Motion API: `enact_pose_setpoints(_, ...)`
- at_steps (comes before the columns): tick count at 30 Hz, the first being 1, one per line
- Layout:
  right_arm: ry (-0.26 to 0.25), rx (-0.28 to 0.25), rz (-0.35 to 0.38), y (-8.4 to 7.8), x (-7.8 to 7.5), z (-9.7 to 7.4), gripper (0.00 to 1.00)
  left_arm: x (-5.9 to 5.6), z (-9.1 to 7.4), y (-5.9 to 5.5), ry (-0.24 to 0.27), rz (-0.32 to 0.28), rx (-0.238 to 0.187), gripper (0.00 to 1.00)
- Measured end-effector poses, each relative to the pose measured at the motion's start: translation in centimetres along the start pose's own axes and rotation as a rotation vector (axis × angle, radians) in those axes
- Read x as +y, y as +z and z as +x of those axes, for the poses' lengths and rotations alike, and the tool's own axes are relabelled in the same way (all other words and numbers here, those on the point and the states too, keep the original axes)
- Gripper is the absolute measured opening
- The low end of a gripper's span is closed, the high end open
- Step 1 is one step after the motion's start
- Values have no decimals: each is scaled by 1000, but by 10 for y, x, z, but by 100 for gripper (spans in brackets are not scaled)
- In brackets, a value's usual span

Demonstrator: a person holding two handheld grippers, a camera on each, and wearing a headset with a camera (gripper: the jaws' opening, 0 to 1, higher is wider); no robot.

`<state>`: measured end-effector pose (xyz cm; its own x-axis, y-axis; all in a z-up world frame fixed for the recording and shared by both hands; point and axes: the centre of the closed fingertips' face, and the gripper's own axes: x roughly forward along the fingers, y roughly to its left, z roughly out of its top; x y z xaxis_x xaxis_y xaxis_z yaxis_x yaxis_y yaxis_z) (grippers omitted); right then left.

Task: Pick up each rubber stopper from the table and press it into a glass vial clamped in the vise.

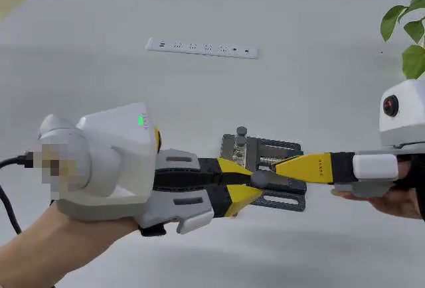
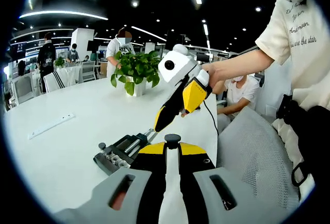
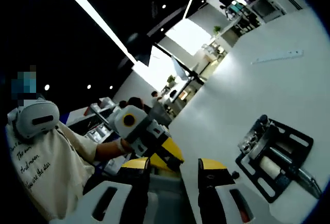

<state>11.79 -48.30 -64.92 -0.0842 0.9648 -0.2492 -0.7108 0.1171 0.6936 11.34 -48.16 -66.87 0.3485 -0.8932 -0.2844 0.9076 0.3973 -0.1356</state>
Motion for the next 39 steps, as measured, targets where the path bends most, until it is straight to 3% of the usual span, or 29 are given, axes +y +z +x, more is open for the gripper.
enact_pose_setpoints(3,-23,50,-115,2,3,1,36,0,2,-2,4,-24,15,5)
enact_pose_setpoints(7,-49,198,-327,-7,7,2,36,1,4,-4,9,-36,27,5)
enact_pose_setpoints(10,-68,297,-421,-13,10,4,35,1,6,-3,8,-34,35,5)
enact_pose_setpoints(12,-75,371,-515,-13,2,1,33,1,7,-3,4,-24,40,5)
enact_pose_setpoints(16,-107,524,-679,-17,2,0,30,-3,11,-2,-13,11,61,5)
enact_pose_setpoints(19,-115,603,-790,-18,4,2,26,-5,13,-2,-28,29,73,5)
enact_pose_setpoints(31,-84,769,-944,-30,-2,3,15,-13,17,-5,-70,81,115,5)
enact_pose_setpoints(39,-94,798,-970,-34,-5,3,11,-16,19,-6,-79,79,118,5)
